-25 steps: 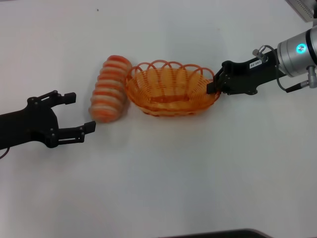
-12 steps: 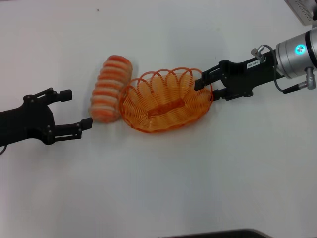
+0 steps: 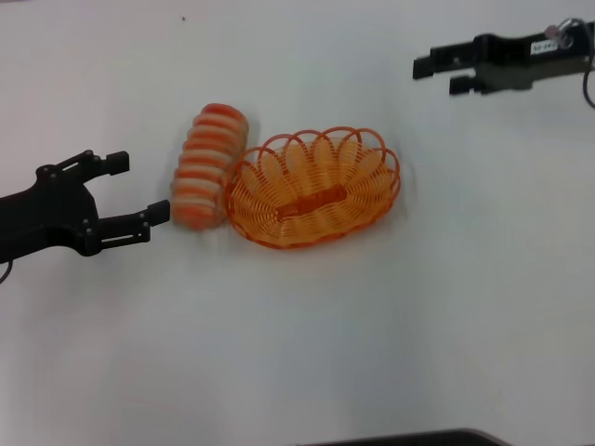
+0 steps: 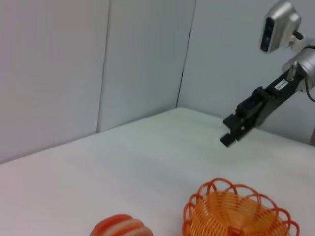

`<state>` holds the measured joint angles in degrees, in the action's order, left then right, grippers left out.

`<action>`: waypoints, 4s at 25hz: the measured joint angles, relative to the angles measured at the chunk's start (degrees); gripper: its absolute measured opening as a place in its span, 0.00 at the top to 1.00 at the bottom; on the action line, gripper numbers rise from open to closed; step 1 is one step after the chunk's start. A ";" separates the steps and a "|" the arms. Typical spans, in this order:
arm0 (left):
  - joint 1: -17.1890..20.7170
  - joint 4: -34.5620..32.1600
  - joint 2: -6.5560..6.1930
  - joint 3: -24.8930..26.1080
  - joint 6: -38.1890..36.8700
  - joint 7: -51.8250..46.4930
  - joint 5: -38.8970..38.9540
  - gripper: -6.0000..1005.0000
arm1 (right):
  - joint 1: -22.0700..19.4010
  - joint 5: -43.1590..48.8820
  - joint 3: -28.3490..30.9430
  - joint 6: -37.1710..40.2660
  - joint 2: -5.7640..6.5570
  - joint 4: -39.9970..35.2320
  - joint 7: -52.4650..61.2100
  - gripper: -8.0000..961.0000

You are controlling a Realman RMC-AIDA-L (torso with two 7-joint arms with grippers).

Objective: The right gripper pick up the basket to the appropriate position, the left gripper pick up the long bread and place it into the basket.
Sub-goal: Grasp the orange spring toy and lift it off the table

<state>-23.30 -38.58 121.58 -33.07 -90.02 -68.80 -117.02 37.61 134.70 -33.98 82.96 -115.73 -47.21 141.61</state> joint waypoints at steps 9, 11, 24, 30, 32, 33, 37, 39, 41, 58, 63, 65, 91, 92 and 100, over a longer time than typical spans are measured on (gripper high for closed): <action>0.09 4.00 -0.68 0.78 1.22 0.03 1.09 0.10 | -7.20 -12.89 0.23 10.44 0.73 -0.27 -41.00 0.10; 0.35 4.43 -0.72 0.76 1.18 0.09 0.91 0.10 | -9.16 -12.65 0.00 11.79 0.54 -0.15 -48.73 0.10; 1.49 7.66 -2.10 0.40 3.16 -0.02 0.35 0.10 | -15.72 -7.74 0.31 10.73 -3.61 0.15 -72.40 0.10; 1.43 7.72 -1.83 0.58 4.32 -1.33 0.21 0.11 | -16.28 -7.47 0.07 9.65 -3.73 0.31 -74.28 0.10; 1.04 7.56 -1.90 0.93 4.39 -3.88 0.40 0.11 | -16.32 -7.47 0.25 9.61 -3.74 0.31 -74.41 0.10; 0.83 7.33 -1.93 1.19 4.50 -5.15 0.45 0.11 | -16.31 -7.47 0.34 9.56 -3.75 0.31 -74.41 0.10; -0.93 3.52 -2.09 2.15 4.78 -18.14 0.35 0.11 | -16.07 -7.47 0.14 8.95 -3.77 0.30 -73.89 0.11; -2.26 0.42 -2.51 0.80 4.06 -25.81 -0.04 0.11 | -15.93 -7.47 -0.03 8.69 -3.78 0.31 -73.51 0.11; -3.87 -2.77 -3.25 -1.59 3.67 -33.17 -0.21 0.11 | -15.75 -7.47 -0.09 8.47 -3.80 0.33 -73.04 0.11; -23.46 -18.66 -1.04 -19.65 11.03 -71.48 -31.72 0.11 | -14.51 -7.53 -0.33 7.60 -3.80 0.51 -70.79 0.11; -25.21 -18.86 1.91 -22.14 13.23 -76.30 -38.10 0.12 | -14.40 -7.53 -0.65 7.57 -3.80 0.54 -70.34 0.11; -25.79 -17.94 2.18 -22.96 13.66 -77.43 -38.24 0.12 | -14.28 -7.53 -0.69 7.56 -3.80 0.55 -69.93 0.11; -27.37 -7.21 2.51 -30.84 23.92 -79.23 -35.26 0.12 | -13.71 -6.67 -1.70 7.38 -3.80 0.98 -69.02 0.11; -27.30 -7.21 2.50 -31.00 23.85 -79.27 -35.34 0.12 | -13.71 -6.66 -1.70 7.38 -3.80 0.98 -69.02 0.11; -26.62 -7.12 2.43 -31.36 22.56 -79.54 -35.55 0.13 | -13.71 -6.64 -1.99 7.38 -3.80 0.99 -69.00 0.11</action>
<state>-49.92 -45.69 124.01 -64.43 -67.46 -148.34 -152.57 23.90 128.06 -35.97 90.34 -119.53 -46.22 72.61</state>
